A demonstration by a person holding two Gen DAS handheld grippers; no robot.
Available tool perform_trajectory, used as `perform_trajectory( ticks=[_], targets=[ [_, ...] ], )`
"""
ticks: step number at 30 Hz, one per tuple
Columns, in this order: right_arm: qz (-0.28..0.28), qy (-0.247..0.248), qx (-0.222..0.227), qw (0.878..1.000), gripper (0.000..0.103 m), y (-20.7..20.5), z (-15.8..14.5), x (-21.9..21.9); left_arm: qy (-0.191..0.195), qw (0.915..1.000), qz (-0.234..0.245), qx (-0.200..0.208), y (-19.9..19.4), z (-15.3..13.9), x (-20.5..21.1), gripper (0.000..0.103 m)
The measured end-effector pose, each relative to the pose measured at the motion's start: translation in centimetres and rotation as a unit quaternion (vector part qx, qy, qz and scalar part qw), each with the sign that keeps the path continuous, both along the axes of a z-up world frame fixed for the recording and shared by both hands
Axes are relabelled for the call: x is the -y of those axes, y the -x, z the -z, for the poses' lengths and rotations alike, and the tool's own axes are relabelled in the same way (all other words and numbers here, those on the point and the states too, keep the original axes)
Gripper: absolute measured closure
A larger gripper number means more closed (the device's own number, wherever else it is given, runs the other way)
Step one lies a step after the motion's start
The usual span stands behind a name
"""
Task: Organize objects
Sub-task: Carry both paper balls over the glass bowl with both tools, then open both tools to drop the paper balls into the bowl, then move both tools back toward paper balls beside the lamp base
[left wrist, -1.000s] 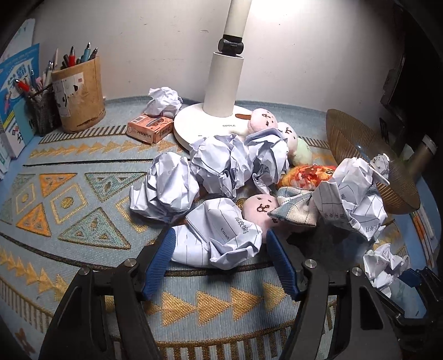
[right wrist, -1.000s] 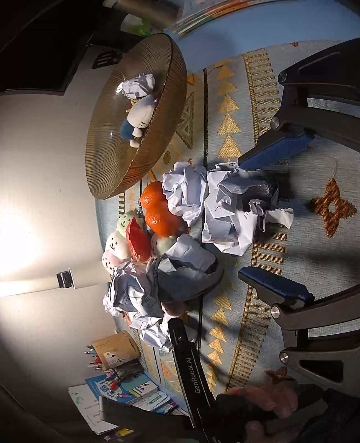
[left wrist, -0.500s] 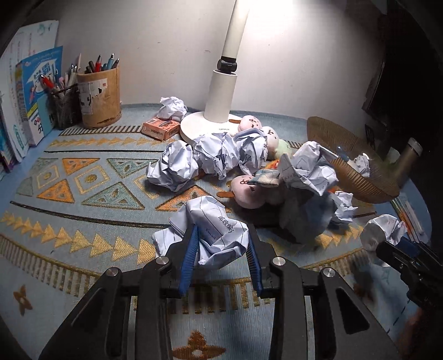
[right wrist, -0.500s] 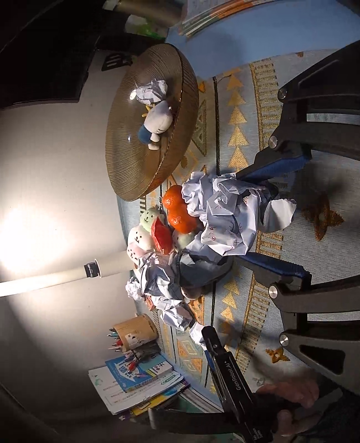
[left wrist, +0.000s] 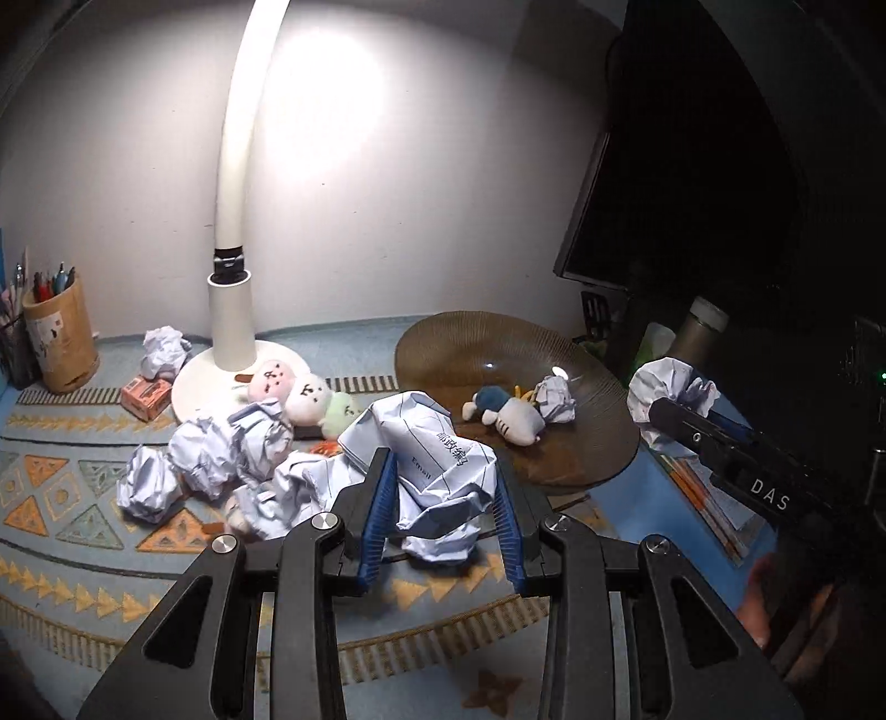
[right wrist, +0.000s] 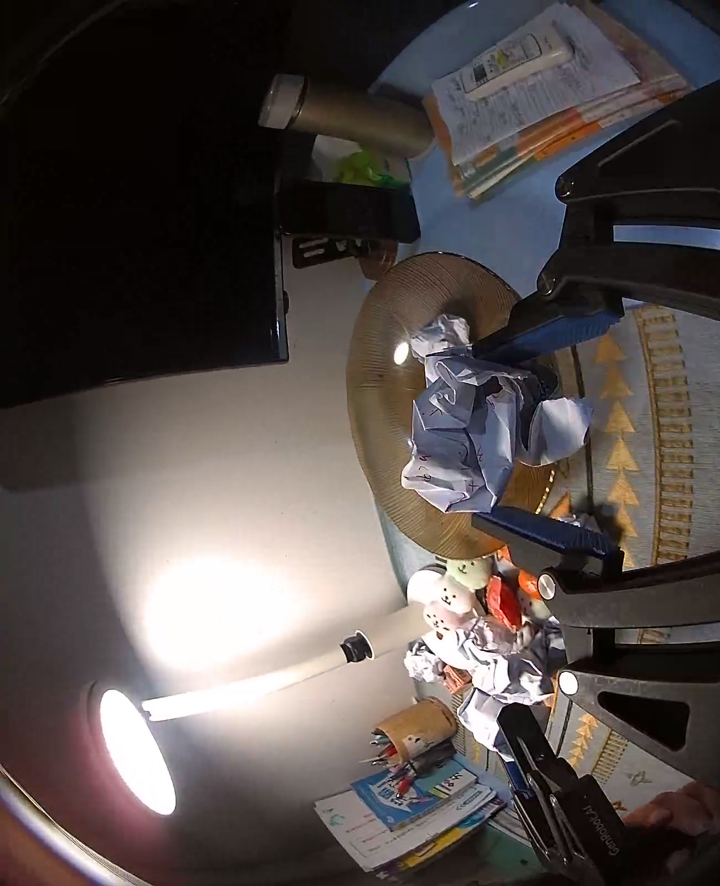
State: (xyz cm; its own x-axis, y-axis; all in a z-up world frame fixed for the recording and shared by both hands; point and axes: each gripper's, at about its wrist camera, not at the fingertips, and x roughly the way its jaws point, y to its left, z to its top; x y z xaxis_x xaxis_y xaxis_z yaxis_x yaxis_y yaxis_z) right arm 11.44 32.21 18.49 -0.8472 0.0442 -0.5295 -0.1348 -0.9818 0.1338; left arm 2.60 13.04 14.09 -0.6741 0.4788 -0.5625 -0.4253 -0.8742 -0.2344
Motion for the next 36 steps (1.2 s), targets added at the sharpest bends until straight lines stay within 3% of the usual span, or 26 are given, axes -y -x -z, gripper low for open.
perform_trajectory(
  ticks=[7, 19, 24, 30, 31, 32, 33, 36],
  targets=[
    [0.024, 0.023, 0.032, 0.999, 0.048, 4.9, 1.2, -4.6, 0.022, 0.9995, 0.021, 0.01, 5.2, 1.2, -6.4, 0.072],
    [0.024, 0.027, 0.082, 0.996, 0.044, 9.2, 5.0, -5.5, 0.032, 0.9987, 0.028, 0.027, 9.1, 3.7, -9.8, 0.071],
    [0.035, 0.023, 0.101, 0.994, 0.03, 10.1, 5.8, -6.6, 0.006, 0.9973, 0.032, 0.065, 10.3, 4.9, -9.2, 0.048],
    [0.039, 0.031, 0.087, 0.995, 0.029, 7.7, 4.4, -6.3, -0.022, 0.9974, 0.037, 0.057, 7.0, 3.5, -7.2, 0.047],
    [0.035, 0.033, 0.083, 0.995, 0.029, 7.1, 3.9, -5.8, -0.022, 0.998, 0.036, 0.048, 6.0, 3.1, -6.7, 0.044],
    [0.027, 0.037, 0.075, 0.996, 0.029, 6.3, 3.3, -5.2, -0.02, 0.9987, 0.03, 0.038, 4.9, 2.5, -6.1, 0.033],
    [0.017, 0.038, 0.066, 0.997, 0.028, 5.6, 2.7, -4.4, -0.021, 0.9992, 0.024, 0.025, 3.7, 2.1, -5.2, 0.029],
    [0.003, 0.027, 0.046, 0.999, 0.014, 3.5, 1.2, -1.5, -0.024, 0.9995, 0.019, 0.0, 0.5, 1.2, -1.9, 0.029]
  ],
)
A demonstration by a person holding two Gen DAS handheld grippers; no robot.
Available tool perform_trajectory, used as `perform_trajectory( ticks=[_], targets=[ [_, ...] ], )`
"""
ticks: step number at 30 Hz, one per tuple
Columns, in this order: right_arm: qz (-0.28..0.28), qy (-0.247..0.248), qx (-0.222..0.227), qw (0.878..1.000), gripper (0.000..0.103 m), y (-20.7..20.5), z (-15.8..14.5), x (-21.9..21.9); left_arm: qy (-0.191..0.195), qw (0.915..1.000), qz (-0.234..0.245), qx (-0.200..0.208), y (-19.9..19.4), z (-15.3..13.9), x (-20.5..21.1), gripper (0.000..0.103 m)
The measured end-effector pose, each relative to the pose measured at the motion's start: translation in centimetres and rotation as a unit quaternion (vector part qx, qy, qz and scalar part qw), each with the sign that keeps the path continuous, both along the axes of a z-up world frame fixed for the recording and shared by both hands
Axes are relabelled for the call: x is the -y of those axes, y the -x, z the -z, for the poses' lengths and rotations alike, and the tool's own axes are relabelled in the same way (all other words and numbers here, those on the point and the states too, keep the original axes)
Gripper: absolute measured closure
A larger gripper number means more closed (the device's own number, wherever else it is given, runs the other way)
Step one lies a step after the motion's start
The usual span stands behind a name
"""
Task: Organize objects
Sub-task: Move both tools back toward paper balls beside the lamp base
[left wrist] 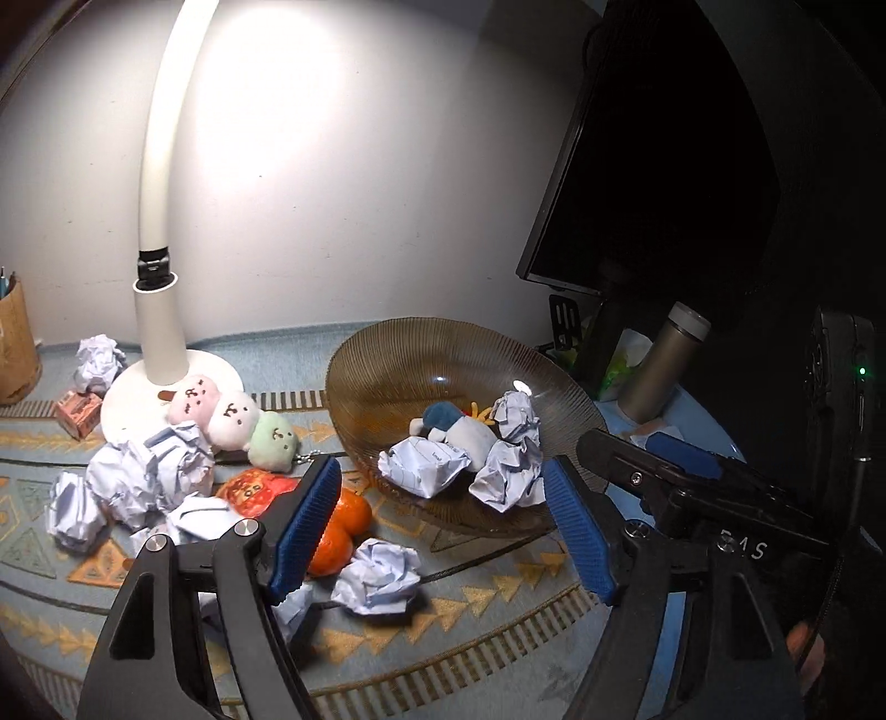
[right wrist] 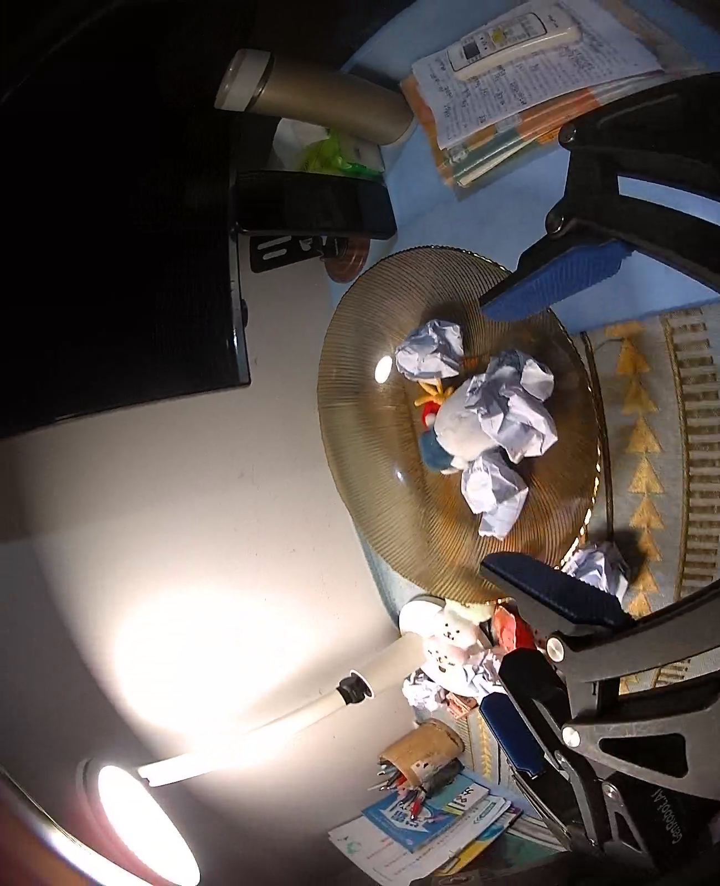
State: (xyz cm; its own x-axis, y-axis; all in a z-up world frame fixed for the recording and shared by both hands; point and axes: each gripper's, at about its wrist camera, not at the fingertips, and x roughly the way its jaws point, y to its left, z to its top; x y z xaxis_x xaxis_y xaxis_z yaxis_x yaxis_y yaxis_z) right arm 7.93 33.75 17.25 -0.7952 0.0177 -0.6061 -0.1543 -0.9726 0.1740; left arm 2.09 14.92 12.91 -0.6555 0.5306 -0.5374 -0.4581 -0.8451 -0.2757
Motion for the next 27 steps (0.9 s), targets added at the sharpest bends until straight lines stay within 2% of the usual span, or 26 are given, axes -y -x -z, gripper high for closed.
perform_trajectory(
  ticks=[3, 6, 9, 11, 13, 16, 18, 21, 23, 27],
  targets=[
    [-0.03, 0.003, -0.013, 0.999, 0.014, -1.4, -0.6, 3.3, 0.023, 0.9986, -0.047, -0.008, -2.0, 0.0, 3.7, 0.029],
    [-0.045, 0.002, -0.011, 0.999, 0.014, -2.3, 0.3, 6.7, 0.063, 0.9923, -0.105, -0.018, -2.9, 1.3, 7.7, 0.029],
    [-0.054, -0.018, -0.01, 0.998, 0.014, -2.6, 2.4, 10.0, 0.098, 0.9825, -0.157, -0.021, -3.0, 3.9, 11.4, 0.029],
    [-0.053, -0.041, -0.017, 0.998, 0.014, -2.7, 4.3, 11.9, 0.11, 0.9778, -0.178, -0.007, -2.6, 6.1, 13.5, 0.029],
    [-0.061, -0.054, -0.015, 0.997, 0.014, -2.6, 6.1, 13.2, 0.098, 0.9781, -0.183, 0.011, -2.3, 7.8, 15.1, 0.029],
    [-0.069, -0.044, -0.003, 0.997, 0.014, -2.3, 8.0, 14.1, 0.062, 0.9796, -0.188, 0.034, -2.0, 8.8, 16.9, 0.029],
    [-0.066, -0.058, 0.012, 0.996, 0.014, -2.0, 8.5, 14.5, 0.045, 0.9814, -0.186, 0.023, -2.2, 8.6, 17.2, 0.029],
    [-0.067, -0.067, 0.015, 0.995, 0.014, -1.8, 8.9, 14.8, 0.048, 0.9811, -0.184, 0.037, -1.7, 9.1, 17.0, 0.029],
    [-0.053, -0.082, 0.03, 0.995, 0.014, -1.3, 9.3, 14.9, 0.053, 0.9802, -0.187, 0.038, -1.6, 9.2, 16.7, 0.029],
    [-0.05, -0.101, 0.027, 0.993, 0.014, -1.4, 9.2, 15.4, 0.058, 0.9813, -0.179, 0.04, -1.7, 9.3, 16.4, 0.029]
  ],
)
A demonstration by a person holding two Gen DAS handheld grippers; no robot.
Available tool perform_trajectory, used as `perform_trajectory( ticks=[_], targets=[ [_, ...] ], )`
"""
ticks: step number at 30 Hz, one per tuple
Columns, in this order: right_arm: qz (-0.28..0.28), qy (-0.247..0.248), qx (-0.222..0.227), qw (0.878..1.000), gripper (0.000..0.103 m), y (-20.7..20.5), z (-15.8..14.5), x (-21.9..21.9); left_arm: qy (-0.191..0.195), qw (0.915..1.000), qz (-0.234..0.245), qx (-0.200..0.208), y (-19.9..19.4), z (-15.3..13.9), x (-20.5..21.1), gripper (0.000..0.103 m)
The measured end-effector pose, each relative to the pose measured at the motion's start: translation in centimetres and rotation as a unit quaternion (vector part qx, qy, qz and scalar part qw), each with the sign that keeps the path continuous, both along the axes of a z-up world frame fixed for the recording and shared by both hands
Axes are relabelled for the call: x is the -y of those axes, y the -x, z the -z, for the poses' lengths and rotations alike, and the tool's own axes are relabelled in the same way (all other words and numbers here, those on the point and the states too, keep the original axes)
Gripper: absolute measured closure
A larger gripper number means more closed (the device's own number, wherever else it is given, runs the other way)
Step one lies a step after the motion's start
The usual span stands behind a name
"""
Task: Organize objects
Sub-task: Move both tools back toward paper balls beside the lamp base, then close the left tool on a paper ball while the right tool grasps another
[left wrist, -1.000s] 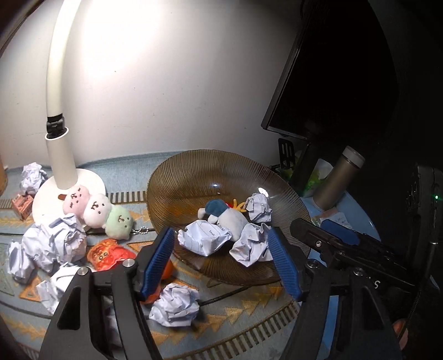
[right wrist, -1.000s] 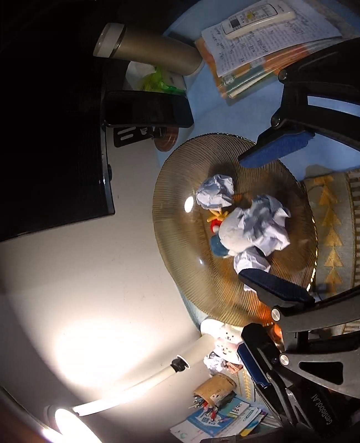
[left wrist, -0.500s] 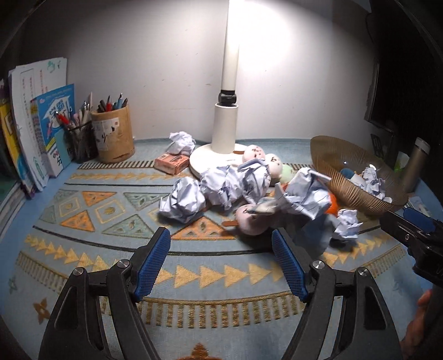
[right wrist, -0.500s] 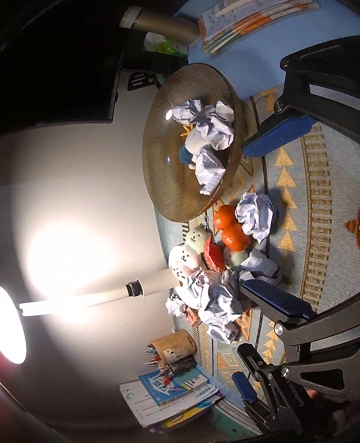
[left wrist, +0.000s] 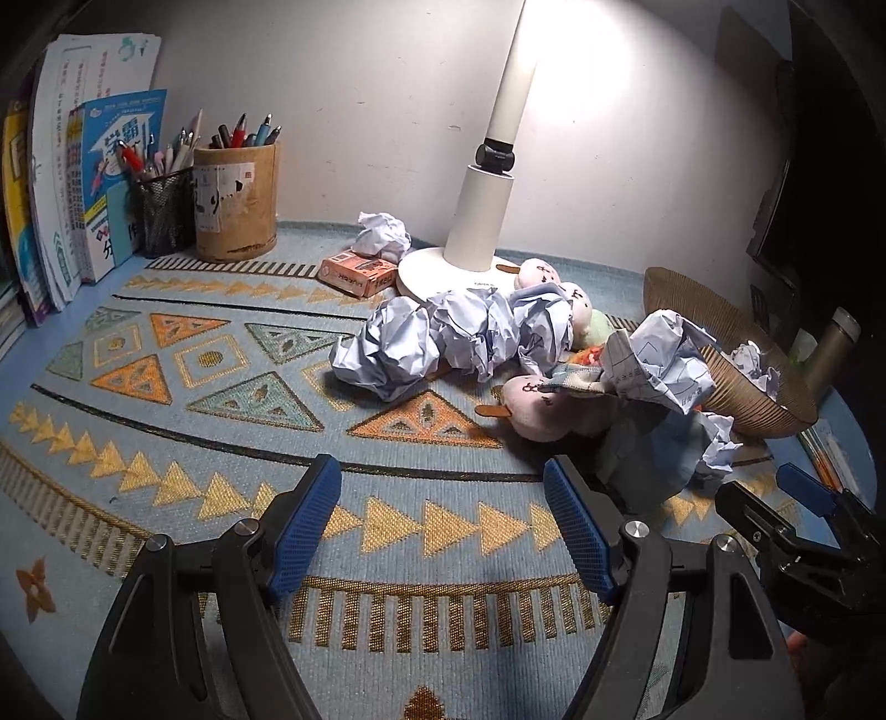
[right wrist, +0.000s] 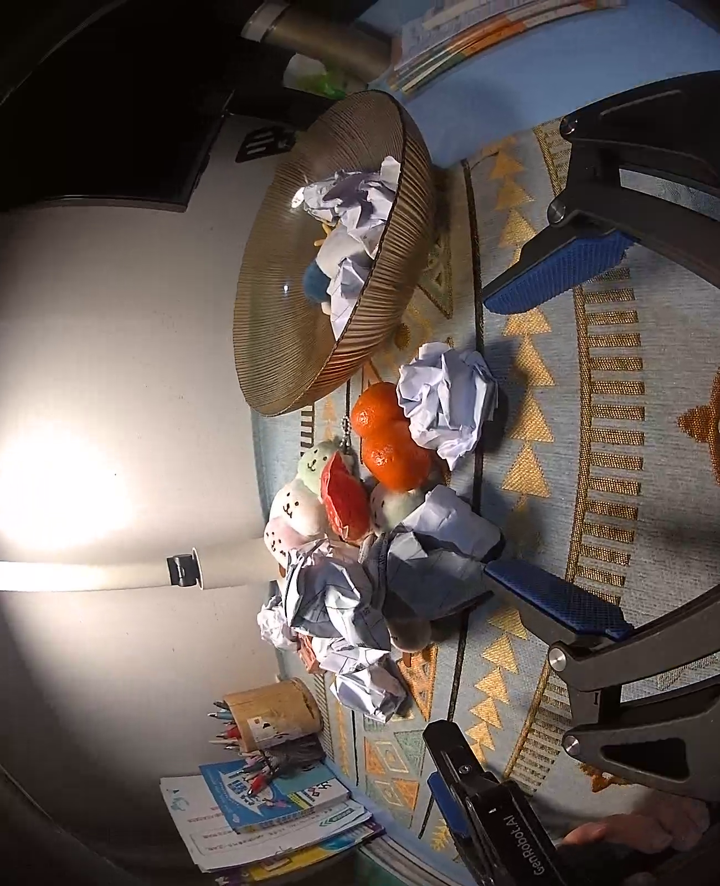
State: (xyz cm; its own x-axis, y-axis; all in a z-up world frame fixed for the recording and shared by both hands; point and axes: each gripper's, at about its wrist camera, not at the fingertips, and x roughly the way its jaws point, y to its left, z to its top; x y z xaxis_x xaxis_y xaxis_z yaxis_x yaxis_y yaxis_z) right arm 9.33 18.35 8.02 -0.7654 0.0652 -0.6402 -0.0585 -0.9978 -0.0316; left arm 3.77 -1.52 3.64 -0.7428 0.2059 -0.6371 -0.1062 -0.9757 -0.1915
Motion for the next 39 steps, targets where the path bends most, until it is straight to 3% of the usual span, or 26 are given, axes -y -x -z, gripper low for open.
perform_trajectory(
  ticks=[6, 15, 20, 26, 30, 36, 38, 39],
  targets=[
    [0.004, 0.001, 0.009, 1.0, 0.014, 0.5, 0.2, -0.1, 0.011, 0.9999, 0.002, 0.002, -0.1, 0.1, -0.3, 0.029],
    [0.012, 0.05, 0.017, 0.999, 0.014, 0.8, 0.1, -1.8, -0.064, 0.997, -0.025, 0.035, 0.8, 0.9, 2.5, 0.029],
    [0.009, 0.064, 0.04, 0.997, 0.014, 1.6, 0.3, -2.2, -0.08, 0.9954, -0.038, 0.037, 0.7, 0.8, 3.4, 0.029],
    [-0.005, 0.075, 0.052, 0.996, 0.014, 3.1, 0.6, -3.4, -0.038, 0.9975, -0.015, 0.058, 4.4, -0.7, 3.1, 0.029],
    [-0.001, 0.093, 0.063, 0.994, 0.014, 4.5, 0.9, -4.8, 0.018, 0.9974, -0.008, 0.069, 8.4, 0.1, 1.9, 0.029],
    [-0.004, 0.09, 0.076, 0.993, 0.014, 6.2, 1.2, -4.6, 0.008, 0.9964, -0.007, 0.085, 11.2, 1.6, 1.1, 0.029],
    [-0.004, 0.083, 0.081, 0.993, 0.024, 6.6, 1.4, -4.4, 0.014, 0.9967, -0.005, 0.079, 11.6, 1.7, 0.7, 0.033],
    [-0.003, 0.083, 0.09, 0.993, 0.037, 6.9, 1.7, -4.4, 0.022, 0.9969, -0.003, 0.076, 11.7, 1.7, 0.4, 0.042]
  ],
)
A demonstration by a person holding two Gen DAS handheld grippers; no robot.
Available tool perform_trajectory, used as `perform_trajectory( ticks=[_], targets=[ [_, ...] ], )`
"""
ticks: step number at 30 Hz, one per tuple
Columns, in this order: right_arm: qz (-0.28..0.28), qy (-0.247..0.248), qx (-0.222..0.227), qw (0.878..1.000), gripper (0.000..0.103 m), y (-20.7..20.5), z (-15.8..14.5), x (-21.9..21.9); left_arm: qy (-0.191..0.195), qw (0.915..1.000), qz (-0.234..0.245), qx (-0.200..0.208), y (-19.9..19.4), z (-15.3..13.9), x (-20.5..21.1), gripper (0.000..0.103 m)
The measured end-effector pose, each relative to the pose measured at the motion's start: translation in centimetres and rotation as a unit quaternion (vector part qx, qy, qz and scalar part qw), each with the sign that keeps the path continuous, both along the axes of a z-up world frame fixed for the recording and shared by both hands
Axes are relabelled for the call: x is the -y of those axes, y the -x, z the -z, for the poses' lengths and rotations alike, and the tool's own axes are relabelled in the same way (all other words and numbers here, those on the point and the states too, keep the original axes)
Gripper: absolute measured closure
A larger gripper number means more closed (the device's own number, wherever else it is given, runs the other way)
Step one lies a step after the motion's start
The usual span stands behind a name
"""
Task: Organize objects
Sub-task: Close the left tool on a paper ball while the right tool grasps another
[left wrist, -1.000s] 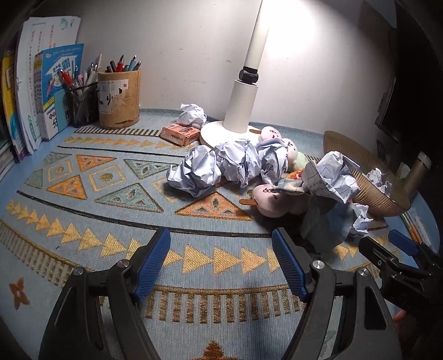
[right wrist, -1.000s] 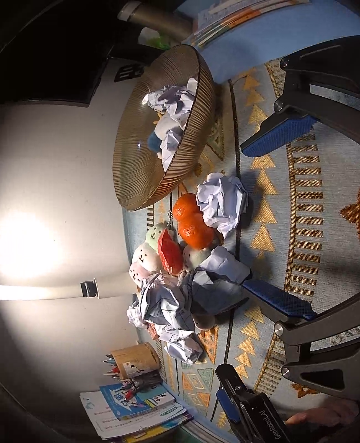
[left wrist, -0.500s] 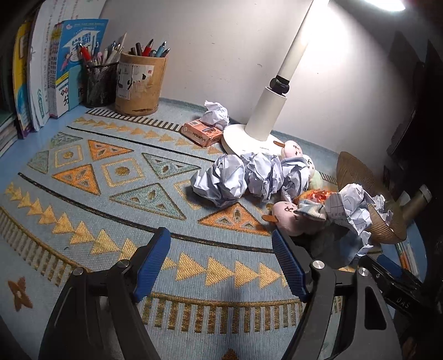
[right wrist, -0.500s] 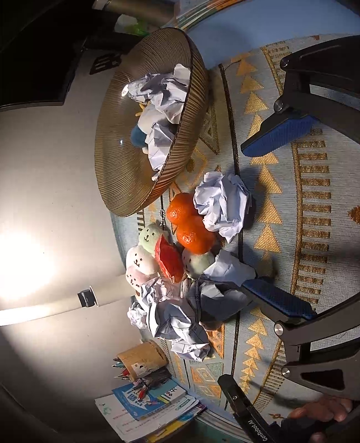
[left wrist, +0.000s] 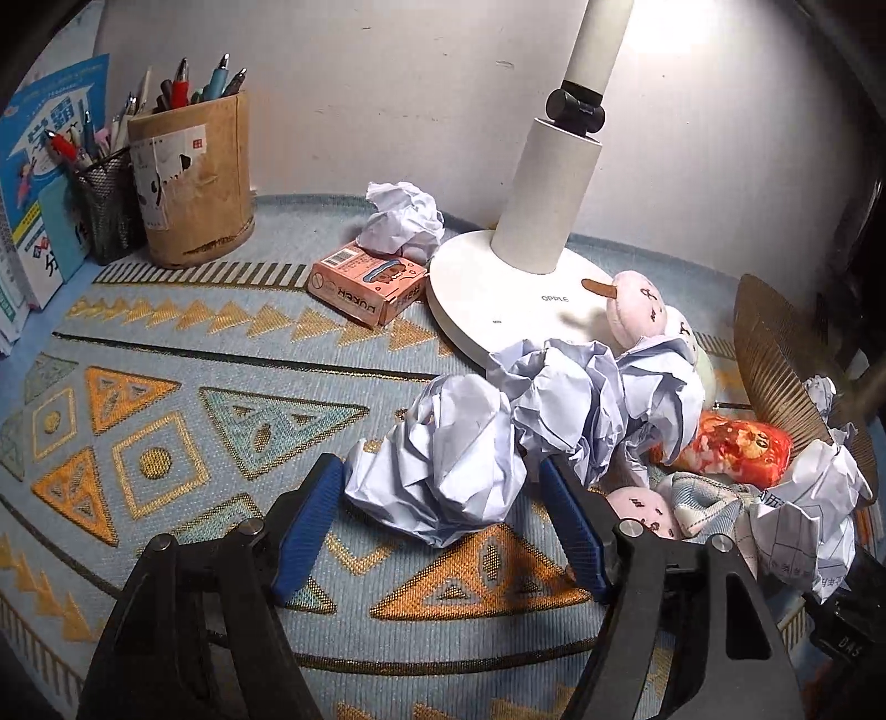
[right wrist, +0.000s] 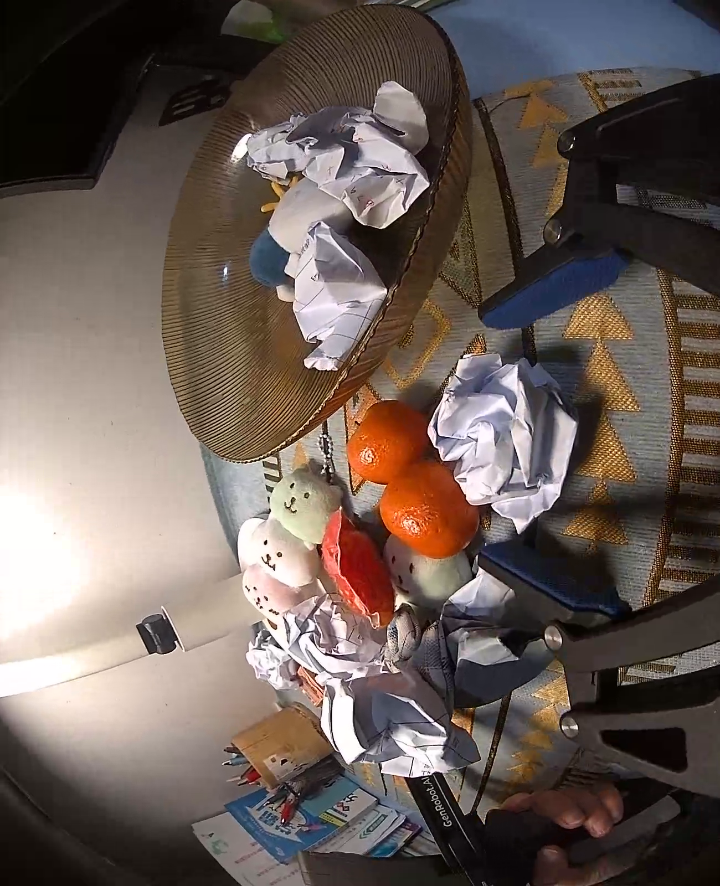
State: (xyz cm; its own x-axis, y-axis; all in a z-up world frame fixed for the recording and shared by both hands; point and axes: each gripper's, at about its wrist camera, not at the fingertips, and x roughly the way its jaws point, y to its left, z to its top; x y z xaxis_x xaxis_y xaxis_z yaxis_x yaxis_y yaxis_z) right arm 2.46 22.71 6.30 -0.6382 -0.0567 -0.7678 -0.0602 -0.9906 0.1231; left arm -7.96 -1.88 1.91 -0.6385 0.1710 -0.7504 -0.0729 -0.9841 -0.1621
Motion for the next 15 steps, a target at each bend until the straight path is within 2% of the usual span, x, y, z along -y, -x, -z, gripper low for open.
perform_trajectory(
  ticks=[1, 3, 8, 12, 15],
  targets=[
    [0.001, 0.0, 0.01, 1.0, 0.043, 0.2, 0.3, 0.0, 0.005, 1.0, 0.002, -0.002, 0.0, 0.1, -0.2, 0.044],
    [0.001, 0.003, 0.002, 1.0, 0.045, 0.1, 0.1, -0.2, 0.004, 0.9999, 0.006, -0.013, -0.4, -0.1, -0.3, 0.048],
    [-0.012, 0.012, -0.014, 1.0, 0.049, -1.2, -0.6, -0.2, 0.001, 0.9996, 0.001, -0.03, -2.3, -1.2, -0.1, 0.049],
    [-0.032, 0.023, -0.025, 0.999, 0.049, -4.2, -2.0, -0.4, -0.005, 0.9978, -0.006, -0.066, -5.8, -4.4, -0.3, 0.049],
    [-0.035, 0.027, -0.051, 0.998, 0.049, -6.6, -4.5, -1.3, -0.031, 0.9953, 0.006, -0.092, -8.1, -7.9, -1.7, 0.049]
  ],
)
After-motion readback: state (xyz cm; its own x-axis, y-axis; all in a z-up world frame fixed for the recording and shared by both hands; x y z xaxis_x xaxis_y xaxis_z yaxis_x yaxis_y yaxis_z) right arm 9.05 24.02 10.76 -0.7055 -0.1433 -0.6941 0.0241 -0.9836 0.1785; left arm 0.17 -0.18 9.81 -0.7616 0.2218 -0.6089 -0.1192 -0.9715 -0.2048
